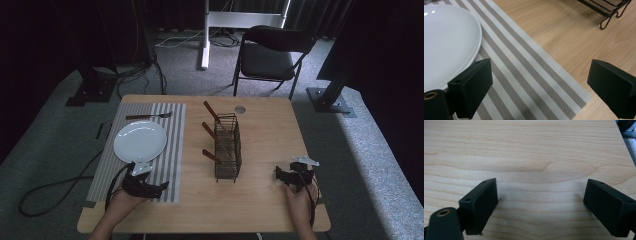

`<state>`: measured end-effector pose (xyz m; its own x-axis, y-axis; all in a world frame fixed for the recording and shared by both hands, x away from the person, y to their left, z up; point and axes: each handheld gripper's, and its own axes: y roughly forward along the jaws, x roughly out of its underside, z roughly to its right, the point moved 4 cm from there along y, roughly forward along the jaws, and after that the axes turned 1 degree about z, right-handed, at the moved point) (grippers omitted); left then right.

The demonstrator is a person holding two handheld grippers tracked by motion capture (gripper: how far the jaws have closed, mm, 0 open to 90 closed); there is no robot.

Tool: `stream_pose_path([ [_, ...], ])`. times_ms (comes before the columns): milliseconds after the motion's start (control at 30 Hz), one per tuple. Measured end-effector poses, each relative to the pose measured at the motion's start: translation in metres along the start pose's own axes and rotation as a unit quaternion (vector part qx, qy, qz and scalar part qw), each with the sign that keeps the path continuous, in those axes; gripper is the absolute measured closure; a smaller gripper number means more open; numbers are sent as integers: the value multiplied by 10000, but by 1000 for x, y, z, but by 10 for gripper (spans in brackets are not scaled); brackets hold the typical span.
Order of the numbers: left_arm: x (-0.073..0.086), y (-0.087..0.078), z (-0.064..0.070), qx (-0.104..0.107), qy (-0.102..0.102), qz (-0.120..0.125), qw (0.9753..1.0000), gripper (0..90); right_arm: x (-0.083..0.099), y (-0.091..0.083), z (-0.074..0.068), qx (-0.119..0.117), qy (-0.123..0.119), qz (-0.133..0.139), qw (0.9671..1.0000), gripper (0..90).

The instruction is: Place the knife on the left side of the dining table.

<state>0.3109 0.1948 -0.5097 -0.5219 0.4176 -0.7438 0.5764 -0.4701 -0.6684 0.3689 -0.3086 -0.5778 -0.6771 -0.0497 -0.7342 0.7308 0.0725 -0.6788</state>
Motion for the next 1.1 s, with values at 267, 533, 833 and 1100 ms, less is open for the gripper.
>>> stream_pose_path([
  [267,-16,9,1,107,110,28,9999,62,0,0,0,-1,-1,1,10000,115],
  [533,-36,20,2,203,146,124,9996,63,0,0,0,-1,-9,6,10000,115],
  [833,-69,30,6,367,360,254,9984,95,0,0,0,1,-9,5,10000,116],
  [1100,-101,31,7,525,359,424,9971,99,0,0,0,2,-9,6,10000,116],
])
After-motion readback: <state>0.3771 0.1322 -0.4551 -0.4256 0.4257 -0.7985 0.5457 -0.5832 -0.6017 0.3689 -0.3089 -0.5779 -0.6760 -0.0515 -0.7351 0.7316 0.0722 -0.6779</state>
